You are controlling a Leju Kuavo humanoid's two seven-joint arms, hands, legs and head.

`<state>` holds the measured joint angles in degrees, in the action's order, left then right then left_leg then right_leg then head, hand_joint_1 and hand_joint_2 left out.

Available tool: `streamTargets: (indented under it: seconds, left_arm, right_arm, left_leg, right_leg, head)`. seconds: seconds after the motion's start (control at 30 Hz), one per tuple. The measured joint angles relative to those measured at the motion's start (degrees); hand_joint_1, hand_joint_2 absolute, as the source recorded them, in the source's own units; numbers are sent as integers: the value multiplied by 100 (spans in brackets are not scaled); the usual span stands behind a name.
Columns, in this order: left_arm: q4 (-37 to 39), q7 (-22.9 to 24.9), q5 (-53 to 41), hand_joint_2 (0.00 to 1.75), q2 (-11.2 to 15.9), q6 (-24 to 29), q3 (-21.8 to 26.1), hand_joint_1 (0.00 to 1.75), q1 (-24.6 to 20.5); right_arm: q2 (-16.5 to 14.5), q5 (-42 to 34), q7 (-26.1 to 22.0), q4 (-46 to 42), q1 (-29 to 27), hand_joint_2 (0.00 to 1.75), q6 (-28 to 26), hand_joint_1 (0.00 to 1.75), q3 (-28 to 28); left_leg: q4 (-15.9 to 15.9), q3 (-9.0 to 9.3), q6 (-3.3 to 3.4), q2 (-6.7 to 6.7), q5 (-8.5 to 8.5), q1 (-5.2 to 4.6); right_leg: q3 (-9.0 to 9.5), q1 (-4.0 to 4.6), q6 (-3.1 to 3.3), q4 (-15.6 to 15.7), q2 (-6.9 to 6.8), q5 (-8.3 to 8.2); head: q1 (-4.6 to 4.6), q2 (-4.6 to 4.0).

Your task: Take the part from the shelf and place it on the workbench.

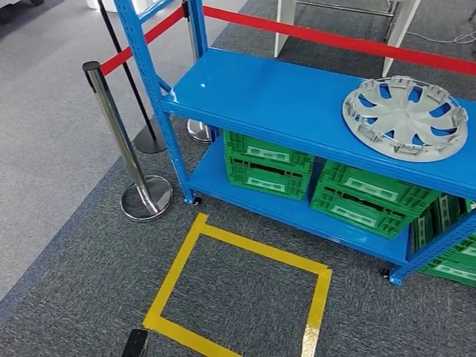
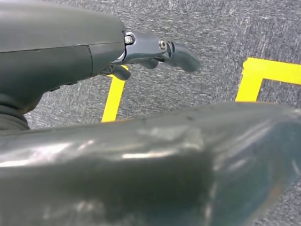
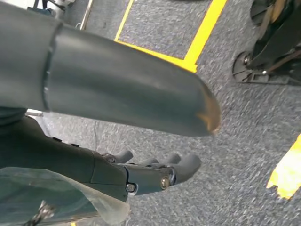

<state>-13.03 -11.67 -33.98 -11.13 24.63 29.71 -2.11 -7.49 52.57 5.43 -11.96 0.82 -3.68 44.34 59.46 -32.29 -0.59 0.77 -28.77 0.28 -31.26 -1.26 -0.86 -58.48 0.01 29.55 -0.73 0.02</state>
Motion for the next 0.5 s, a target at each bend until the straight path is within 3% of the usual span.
streamTargets:
  seconds: [0.03, 0.1, 0.17, 0.2, 0.23, 0.3, 0.33, 0.37, 0.5]
  left_arm:
    - [0, 0, -8, 0, 2, 0, 7, 0, -3]
    - [0, 0, -11, 0, 4, 0, 16, 0, -2]
    - [0, 1, -2, 0, 5, 0, 23, 0, 10]
    - [0, 1, 4, 0, 5, 0, 27, 0, 15]
    - [0, 2, 14, 0, 7, 1, 31, 0, 18]
    - [0, 2, 30, 0, 14, 2, 44, 0, 17]
    - [0, 2, 33, 0, 17, 2, 51, 0, 14]
    - [0, 1, 28, 0, 21, 2, 56, 0, 11]
    - [0, 0, -6, 0, 20, -1, 59, 0, 17]
  right_arm:
    - [-4, -1, 2, -1, 1, 0, 8, 0, 1]
    - [-5, 1, 3, -2, 4, 0, 13, 0, 1]
    - [-5, 5, 5, -2, 2, 0, 16, 0, 1]
    - [-7, 8, 5, -2, 0, 0, 19, 0, 1]
    - [-13, 14, 6, -1, -1, 0, 22, 0, 1]
    - [-38, 28, 5, 0, -1, 0, 28, 0, 1]
    - [-53, 34, 4, 1, 3, 0, 34, 0, 1]
    - [-63, 37, 2, 1, 6, 0, 42, 0, 1]
    - [-70, 44, -3, 0, 3, 0, 83, 0, 1]
  left_leg:
    - [212, -86, -23, -7, -142, 5]
    - [970, -408, -53, -19, -540, 9]
    - [1560, -665, -45, -24, -731, 9]
    - [1541, -653, -24, -26, -653, 7]
    - [1295, -537, 10, -30, -475, 0]
    - [486, -157, 111, -55, -85, -31]
    - [161, -12, 146, -68, 15, -47]
    - [-25, 64, 168, -78, 46, -63]
    - [-173, 89, 192, -75, 72, -62]
  right_leg:
    - [0, -4, 36, 4, 0, -8]
    - [-8, 9, 79, 5, 1, -9]
    - [-10, 32, 92, 5, 8, -9]
    - [-5, 45, 94, 5, 16, -9]
    - [3, 57, 95, 4, 27, -9]
    - [11, 77, 91, 2, 49, -6]
    - [2, 84, 82, -3, 58, -6]
    - [-13, 84, 66, -5, 62, -9]
    - [-52, 67, -33, 4, 60, -17]
  head:
    - [-10, 0]
    - [-33, 0]
    - [-38, 0]
    - [-38, 0]
    - [-38, 0]
    - [-35, 0]
    - [-35, 0]
    - [-31, 0]
    - [-34, 0]
